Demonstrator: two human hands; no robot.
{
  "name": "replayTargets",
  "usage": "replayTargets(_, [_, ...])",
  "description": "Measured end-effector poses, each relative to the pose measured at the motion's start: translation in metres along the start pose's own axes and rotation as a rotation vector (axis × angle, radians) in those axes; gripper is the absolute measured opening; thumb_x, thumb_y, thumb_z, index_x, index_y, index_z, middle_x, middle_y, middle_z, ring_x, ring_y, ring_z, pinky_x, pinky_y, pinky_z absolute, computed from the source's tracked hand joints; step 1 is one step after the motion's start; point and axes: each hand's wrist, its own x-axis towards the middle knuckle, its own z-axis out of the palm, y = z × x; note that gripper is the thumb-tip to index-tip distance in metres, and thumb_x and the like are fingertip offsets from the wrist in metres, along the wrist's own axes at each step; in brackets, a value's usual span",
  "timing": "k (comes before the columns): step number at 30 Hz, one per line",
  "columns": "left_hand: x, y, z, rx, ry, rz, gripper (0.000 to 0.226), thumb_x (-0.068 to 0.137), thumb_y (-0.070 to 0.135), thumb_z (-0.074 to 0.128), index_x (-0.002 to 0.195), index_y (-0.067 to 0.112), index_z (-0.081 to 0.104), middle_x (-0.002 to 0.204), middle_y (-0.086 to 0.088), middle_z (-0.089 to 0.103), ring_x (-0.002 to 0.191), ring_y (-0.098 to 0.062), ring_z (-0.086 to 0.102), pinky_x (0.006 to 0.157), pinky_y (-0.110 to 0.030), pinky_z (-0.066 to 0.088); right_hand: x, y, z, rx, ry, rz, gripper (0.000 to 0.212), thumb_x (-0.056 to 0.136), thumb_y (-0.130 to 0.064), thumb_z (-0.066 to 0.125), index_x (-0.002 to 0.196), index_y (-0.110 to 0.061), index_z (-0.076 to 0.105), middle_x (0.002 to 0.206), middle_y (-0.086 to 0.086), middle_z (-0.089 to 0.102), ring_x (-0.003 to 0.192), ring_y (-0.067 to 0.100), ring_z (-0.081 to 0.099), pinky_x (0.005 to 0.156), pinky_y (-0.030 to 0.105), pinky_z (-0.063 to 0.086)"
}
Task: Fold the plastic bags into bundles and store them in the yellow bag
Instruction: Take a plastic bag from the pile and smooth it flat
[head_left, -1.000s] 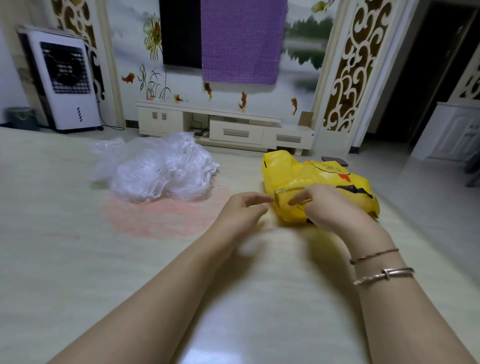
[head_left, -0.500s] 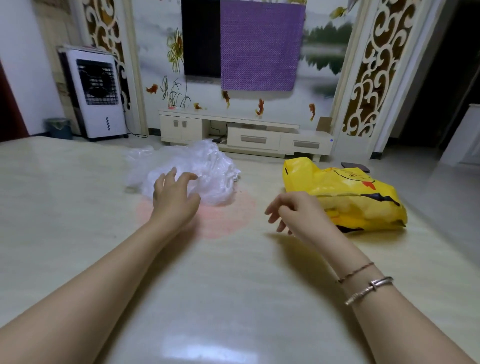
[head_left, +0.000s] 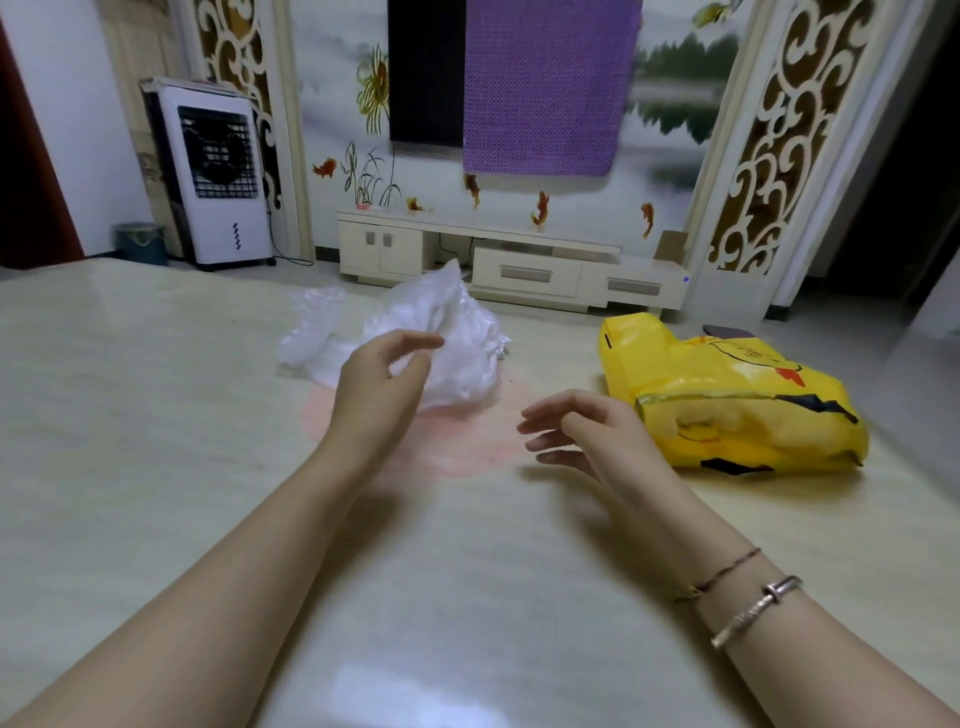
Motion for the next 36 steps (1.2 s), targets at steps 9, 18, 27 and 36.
replayTargets(9, [-0.029,0.024,0.024,-0.405,-0.416,-0.111,0.025,0.085,-0.012,0.044,0.088,0.001,0.065,0.088,-0.012,0.07,0.085,-0.016,0.064,0.086,-0.027,0.05,0.003,0.004,0.005,0.207,0.124,0.073,0.009,0.097,-0.017,0.054,0.098,-0.009,0.059,0.094,0.011,0.064,0.071,0.02,0.063,0.059,0.028,0.051])
replayTargets(18, [-0.031,0.021,0.042,-0.5,-0.361,-0.29,0.023,0.087,0.008,0.068,0.104,-0.004,0.059,0.092,-0.014,0.062,0.088,-0.031,0.069,0.086,-0.041,0.058,0.001,0.006,0.009,0.129,0.067,-0.033,0.012,0.09,-0.007,0.062,0.078,-0.01,0.061,0.083,0.013,0.064,0.083,0.027,0.062,0.075,0.041,0.05])
replayTargets(27, [-0.022,0.018,0.037,-0.629,-0.154,-0.36,0.019,0.092,0.006,0.059,0.077,0.012,0.05,0.097,-0.02,0.061,0.091,-0.03,0.066,0.093,-0.039,0.054,0.003,-0.004,-0.002,0.492,0.274,0.029,0.005,0.1,-0.007,0.044,0.103,-0.005,0.047,0.1,0.016,0.068,0.086,0.023,0.07,0.071,0.035,0.055])
replayTargets(36, [-0.027,0.02,0.031,-0.41,-0.193,-0.206,0.02,0.086,0.009,0.069,0.083,0.015,0.05,0.075,0.008,0.051,0.063,-0.009,0.048,0.052,-0.021,0.044,0.008,-0.003,-0.012,0.438,0.478,0.034,0.004,0.101,-0.019,0.045,0.1,-0.016,0.048,0.111,0.018,0.065,0.081,0.02,0.058,0.064,0.031,0.051])
